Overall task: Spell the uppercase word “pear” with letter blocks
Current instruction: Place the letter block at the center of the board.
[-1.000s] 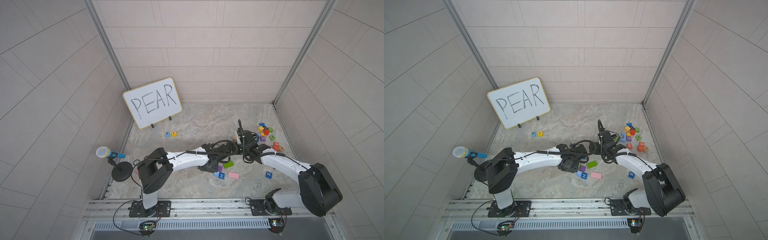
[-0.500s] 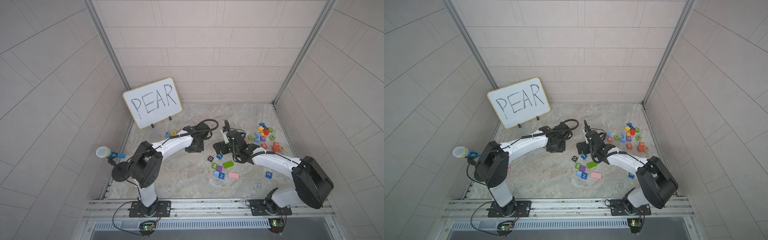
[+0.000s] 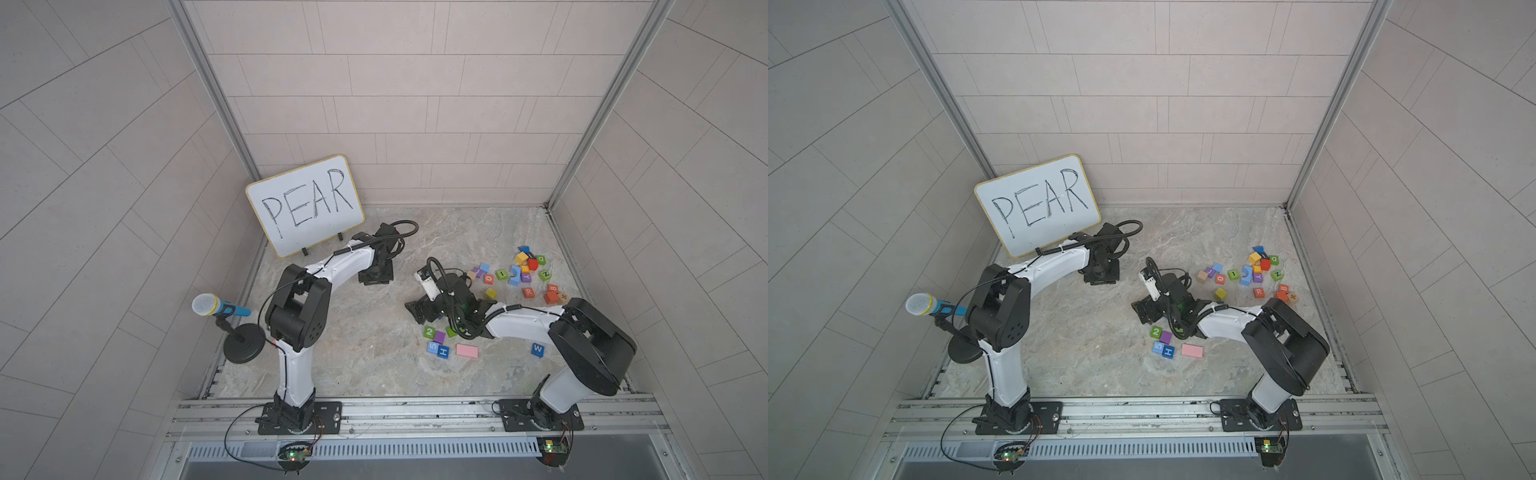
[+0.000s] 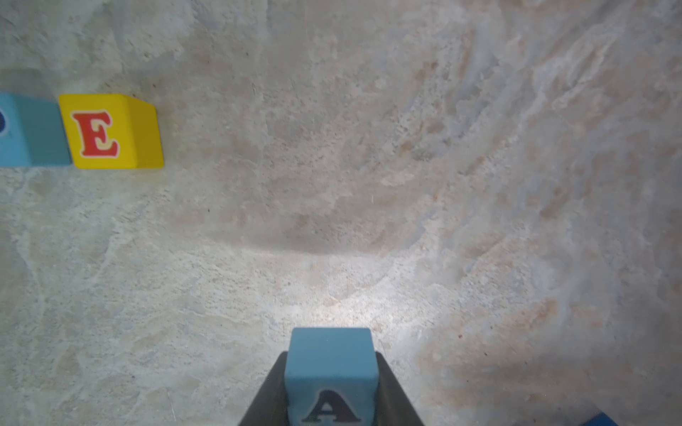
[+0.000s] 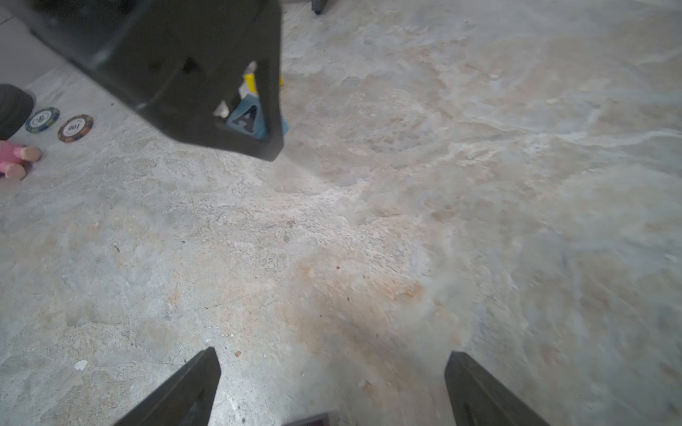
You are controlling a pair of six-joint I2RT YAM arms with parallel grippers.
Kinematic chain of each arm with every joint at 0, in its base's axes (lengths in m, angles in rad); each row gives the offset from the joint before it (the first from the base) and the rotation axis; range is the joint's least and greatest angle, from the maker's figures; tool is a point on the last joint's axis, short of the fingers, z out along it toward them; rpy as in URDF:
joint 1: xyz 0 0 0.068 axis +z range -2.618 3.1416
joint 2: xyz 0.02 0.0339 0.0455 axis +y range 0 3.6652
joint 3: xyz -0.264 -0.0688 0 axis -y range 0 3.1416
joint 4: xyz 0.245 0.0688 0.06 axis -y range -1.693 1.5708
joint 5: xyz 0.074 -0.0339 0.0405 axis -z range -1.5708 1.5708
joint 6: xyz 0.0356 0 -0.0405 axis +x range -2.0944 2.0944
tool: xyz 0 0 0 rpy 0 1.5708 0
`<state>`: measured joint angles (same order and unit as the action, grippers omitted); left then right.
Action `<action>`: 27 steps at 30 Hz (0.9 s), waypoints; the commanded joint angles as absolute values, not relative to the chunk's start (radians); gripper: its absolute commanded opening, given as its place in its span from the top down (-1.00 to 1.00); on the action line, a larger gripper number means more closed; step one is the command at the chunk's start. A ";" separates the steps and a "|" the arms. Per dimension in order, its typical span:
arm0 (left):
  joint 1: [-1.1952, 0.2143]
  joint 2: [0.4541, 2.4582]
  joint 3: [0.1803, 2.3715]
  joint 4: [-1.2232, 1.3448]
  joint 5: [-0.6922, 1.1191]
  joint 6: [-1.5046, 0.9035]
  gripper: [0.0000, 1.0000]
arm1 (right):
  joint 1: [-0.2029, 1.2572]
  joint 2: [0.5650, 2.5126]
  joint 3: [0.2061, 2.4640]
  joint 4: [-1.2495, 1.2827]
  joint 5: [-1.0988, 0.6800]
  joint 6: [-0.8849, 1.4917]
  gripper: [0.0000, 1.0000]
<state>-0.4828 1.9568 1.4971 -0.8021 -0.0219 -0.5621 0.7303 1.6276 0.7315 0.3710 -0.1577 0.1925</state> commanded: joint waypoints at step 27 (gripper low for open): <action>-0.342 2.176 1.710 -0.837 -0.064 -0.438 0.60 | 0.767 1.705 0.793 0.466 -0.170 0.121 -1.00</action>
<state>-0.3550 2.1509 1.6844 -0.8192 -0.0494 -0.4519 0.7639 1.7241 0.7998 0.4522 -0.1783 0.1345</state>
